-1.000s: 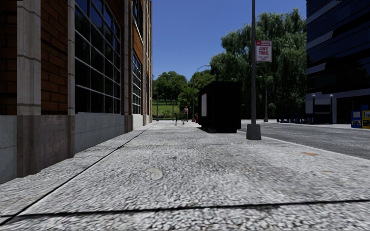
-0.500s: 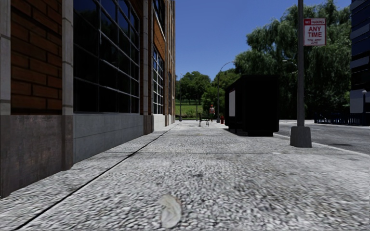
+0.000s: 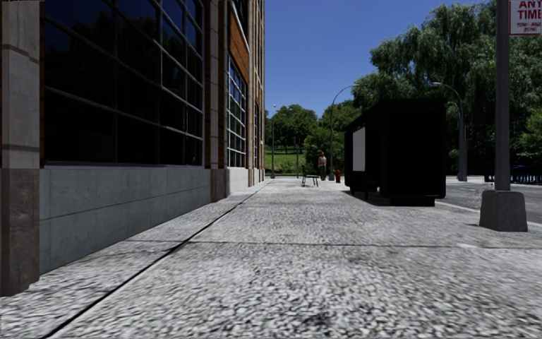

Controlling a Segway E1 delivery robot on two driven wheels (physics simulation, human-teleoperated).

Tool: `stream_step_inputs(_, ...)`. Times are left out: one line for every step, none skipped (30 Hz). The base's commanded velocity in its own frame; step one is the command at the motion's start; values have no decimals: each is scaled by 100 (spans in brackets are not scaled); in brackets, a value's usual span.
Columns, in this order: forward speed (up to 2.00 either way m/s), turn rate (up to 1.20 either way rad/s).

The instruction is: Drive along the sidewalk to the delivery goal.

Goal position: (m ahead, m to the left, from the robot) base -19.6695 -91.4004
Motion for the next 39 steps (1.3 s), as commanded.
stream_step_inputs(200, 0)
stream_step_inputs(200, 0)
stream_step_inputs(200, 0)
stream_step_inputs(200, 0)
stream_step_inputs(200, 0)
stream_step_inputs(200, 0)
stream_step_inputs(200, 0)
stream_step_inputs(200, 0)
stream_step_inputs(200, 0)
stream_step_inputs(200, 0)
stream_step_inputs(200, 0)
stream_step_inputs(200, 0)
stream_step_inputs(200, 0)
stream_step_inputs(200, 0)
stream_step_inputs(200, 0)
stream_step_inputs(200, 0)
stream_step_inputs(200, 0)
stream_step_inputs(200, 0)
stream_step_inputs(200, 0)
stream_step_inputs(200, 0)
stream_step_inputs(200, 0)
stream_step_inputs(200, 0)
stream_step_inputs(200, 0)
stream_step_inputs(200, 0)
stream_step_inputs(200, 0)
stream_step_inputs(200, 0)
stream_step_inputs(200, 0)
stream_step_inputs(200, 0)
stream_step_inputs(200, 0)
stream_step_inputs(200, 0)
stream_step_inputs(200, 0)
stream_step_inputs(200, 0)
stream_step_inputs(200, 0)
stream_step_inputs(200, 0)
stream_step_inputs(200, 0)
stream_step_inputs(200, 0)
stream_step_inputs(200, 0)
stream_step_inputs(200, 0)
stream_step_inputs(200, 0)
